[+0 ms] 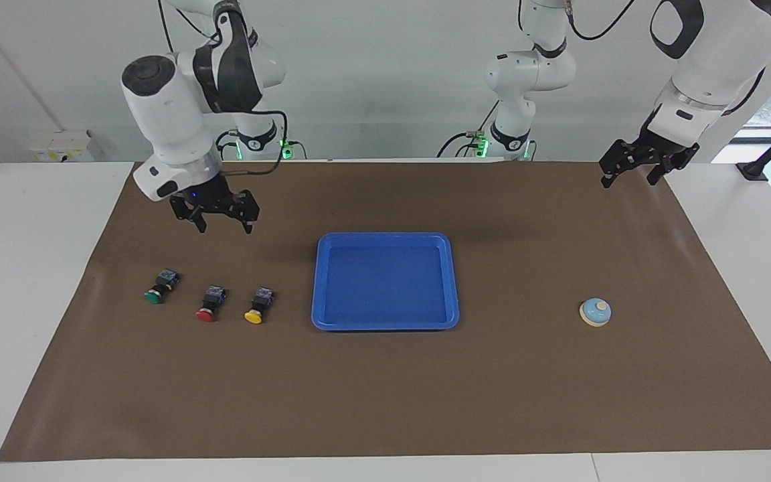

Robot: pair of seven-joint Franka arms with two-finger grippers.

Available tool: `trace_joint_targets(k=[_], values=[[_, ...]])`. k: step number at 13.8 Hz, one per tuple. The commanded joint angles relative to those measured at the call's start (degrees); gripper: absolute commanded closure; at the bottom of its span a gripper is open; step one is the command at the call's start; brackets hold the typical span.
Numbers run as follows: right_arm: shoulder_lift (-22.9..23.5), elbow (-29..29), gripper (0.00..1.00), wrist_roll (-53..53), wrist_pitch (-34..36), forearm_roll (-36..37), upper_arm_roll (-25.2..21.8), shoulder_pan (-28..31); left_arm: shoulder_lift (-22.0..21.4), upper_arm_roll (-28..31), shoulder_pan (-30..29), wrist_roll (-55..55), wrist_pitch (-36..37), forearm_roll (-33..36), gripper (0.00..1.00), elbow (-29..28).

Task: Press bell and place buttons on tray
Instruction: 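Reach the right gripper to the yellow-capped button and grasp it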

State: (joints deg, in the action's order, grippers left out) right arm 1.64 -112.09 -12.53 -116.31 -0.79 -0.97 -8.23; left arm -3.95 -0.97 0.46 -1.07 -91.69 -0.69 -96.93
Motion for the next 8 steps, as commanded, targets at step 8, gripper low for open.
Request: trace_joint_targets(k=[8], values=[[12.94, -5.25, 0.0, -3.73, -23.16, -0.09, 0.09, -0.82, -0.71, 0.09, -0.02, -0.33, 0.45, -0.1, 0.0, -0.36]])
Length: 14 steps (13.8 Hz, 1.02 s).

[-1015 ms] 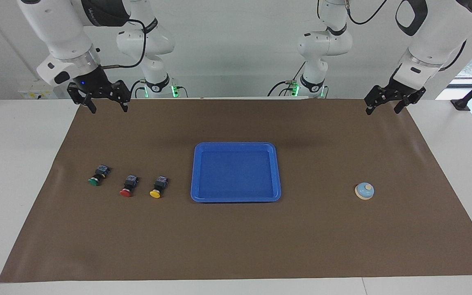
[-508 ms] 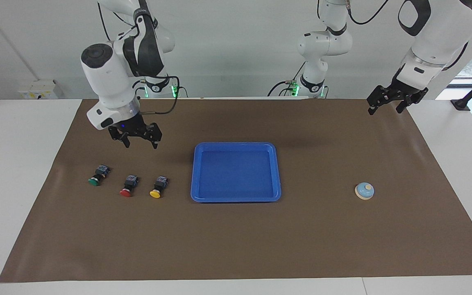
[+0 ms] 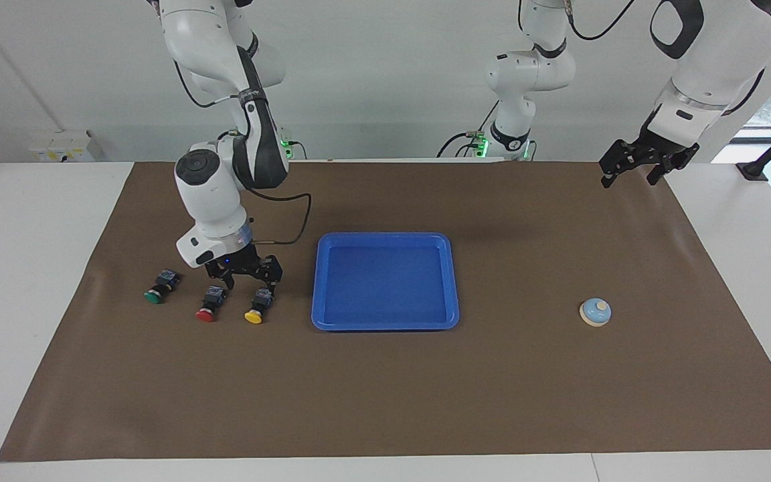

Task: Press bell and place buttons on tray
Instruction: 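Reach the right gripper to the yellow-capped button and grasp it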

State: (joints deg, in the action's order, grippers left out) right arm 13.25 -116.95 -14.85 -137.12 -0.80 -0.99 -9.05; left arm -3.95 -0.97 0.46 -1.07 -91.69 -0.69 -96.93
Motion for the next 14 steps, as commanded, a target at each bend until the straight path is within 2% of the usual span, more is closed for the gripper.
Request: trace_joint_targets(k=[1, 4, 9, 10, 12, 14], values=[[2.29, -0.38, 0.0, -1.68, -3.15, -0.08, 0.11, -0.01, -0.71, 0.09, -0.02, -0.33, 0.45, -0.1, 0.0, -0.36], [4.67, -0.47, 0.0, -2.03, -5.44, -0.08, 0.11, -0.18, -0.71, 0.09, -0.02, -0.33, 0.45, -0.1, 0.0, -0.36], [5.82, -0.82, 0.0, -1.94, -7.19, 0.0, 0.02, -1.58, -0.71, 0.09, -0.02, -0.33, 0.45, -0.1, 0.0, -0.27], [5.82, -0.82, 0.03, -1.94, -7.11, 0.0, 0.02, -1.59, -0.71, 0.09, -0.02, -0.33, 0.45, -0.1, 0.0, -0.36], [5.91, -0.73, 0.16, -1.94, -7.2, 0.0, 0.02, -1.41, -0.71, 0.09, -0.02, -0.33, 0.45, -0.1, 0.0, -0.36], [5.99, -0.73, 0.35, -1.94, -7.29, 0.0, 0.02, -1.41, -0.71, 0.09, -0.02, -0.33, 0.45, -0.1, 0.0, -0.27]])
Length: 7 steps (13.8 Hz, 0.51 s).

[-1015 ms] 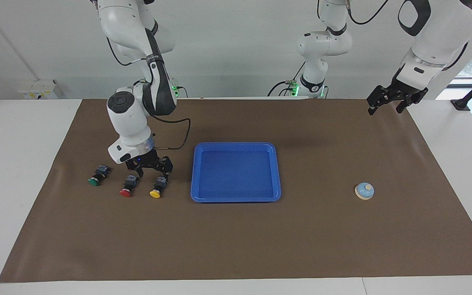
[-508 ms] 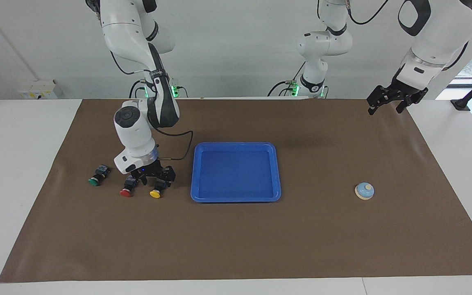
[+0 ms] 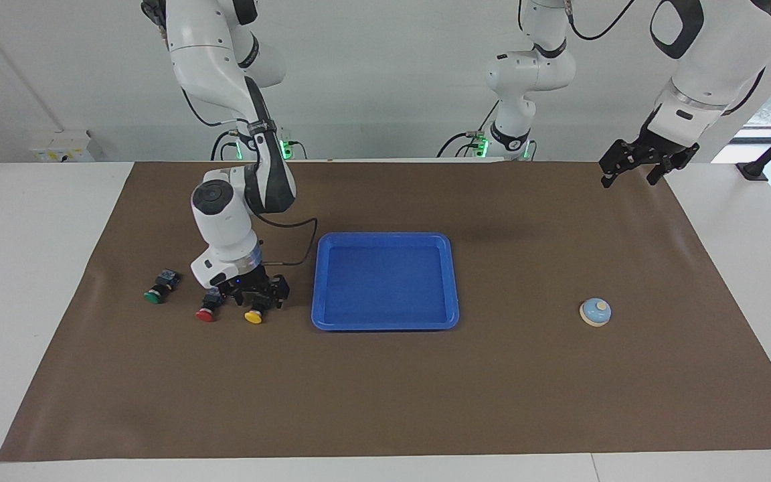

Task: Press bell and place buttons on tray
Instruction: 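Reach the right gripper to the yellow-capped button and grasp it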

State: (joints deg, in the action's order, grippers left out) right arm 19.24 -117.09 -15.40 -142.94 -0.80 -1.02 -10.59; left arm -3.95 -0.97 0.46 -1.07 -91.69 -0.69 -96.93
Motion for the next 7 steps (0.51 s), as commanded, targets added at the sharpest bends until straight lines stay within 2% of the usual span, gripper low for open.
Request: trace_joint_targets(k=[1, 2, 3, 4, 6, 7], values=[[0.1, -0.51, 0.38, -1.39, -1.55, 0.01, 0.06, 0.39, -0.71, 0.09, -0.02, -0.33, 0.45, -0.1, 0.0, -0.28], [0.1, -0.51, 0.4, -1.39, -1.55, 0.01, 0.06, 0.48, -0.71, 0.09, -0.02, -0.33, 0.45, -0.1, 0.0, -0.36], [0.1, -0.51, 0.52, -1.48, -1.55, 0.01, 0.06, 0.48, -0.71, 0.09, -0.02, -0.33, 0.45, -0.1, 0.0, -0.36], [0.1, -0.51, 0.72, -1.57, -1.55, 0.01, 0.06, 0.4, -0.71, 0.09, -0.02, -0.33, 0.45, -0.1, 0.0, -0.36], [0.1, -0.42, 1.0, -1.74, -1.55, 0.01, 0.06, 0.48, -0.71, 0.09, -0.02, -0.33, 0.45, -0.1, 0.0, -0.28], [0.1, -0.24, 1.0, -1.66, -1.29, 0.01, 0.06, 0.48, -0.71, 0.18, -0.02, -0.33, 0.54, -0.1, 0.0, -0.36]])
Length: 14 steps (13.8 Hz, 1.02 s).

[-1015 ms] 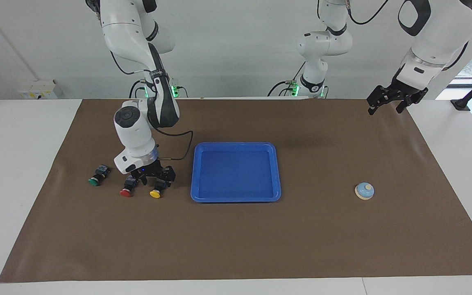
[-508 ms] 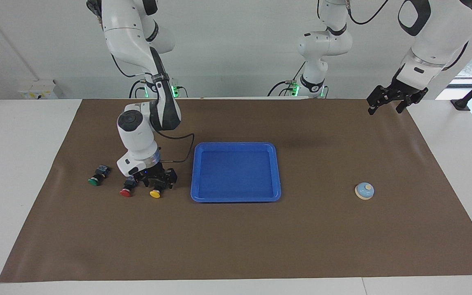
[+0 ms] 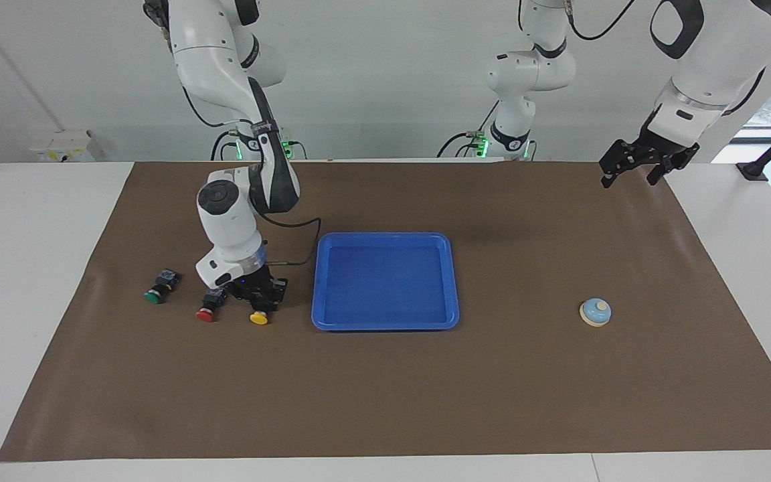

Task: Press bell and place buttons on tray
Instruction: 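Carry the yellow button into the blue tray and release it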

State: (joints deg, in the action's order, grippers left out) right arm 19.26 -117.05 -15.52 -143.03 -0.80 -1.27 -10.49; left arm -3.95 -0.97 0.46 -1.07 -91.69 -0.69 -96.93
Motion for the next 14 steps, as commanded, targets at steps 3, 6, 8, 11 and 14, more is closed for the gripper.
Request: trace_joint_targets(k=[3, 6, 8, 11, 14], values=[[-0.63, 2.08, 1.0, -1.18, 2.03, 0.01, 0.31, 0.38, -0.71, 0.09, -0.02, -0.33, 0.45, -0.1, 0.0, -0.36], [-2.38, 9.37, 1.0, -1.7, 14.32, -0.95, 0.39, -0.67, -0.71, 0.09, -0.02, -0.33, 0.45, -0.1, 0.0, -0.28], [-2.65, 13.67, 1.0, -5.55, 20.04, -0.96, 0.74, -3.12, -0.71, 0.09, -0.02, -0.33, 0.45, -0.1, 0.0, -0.36], [-2.48, 15.63, 1.0, -13.2, 21.39, -0.96, 0.83, -9.18, -0.71, 0.09, -0.02, -0.33, 0.45, -0.1, 0.0, -0.36], [-2.04, 15.1, 1.0, -16.9, 21.04, -0.96, 0.83, -12.97, -0.71, 0.09, -0.02, -0.33, 0.45, -0.1, 0.0, -0.36]])
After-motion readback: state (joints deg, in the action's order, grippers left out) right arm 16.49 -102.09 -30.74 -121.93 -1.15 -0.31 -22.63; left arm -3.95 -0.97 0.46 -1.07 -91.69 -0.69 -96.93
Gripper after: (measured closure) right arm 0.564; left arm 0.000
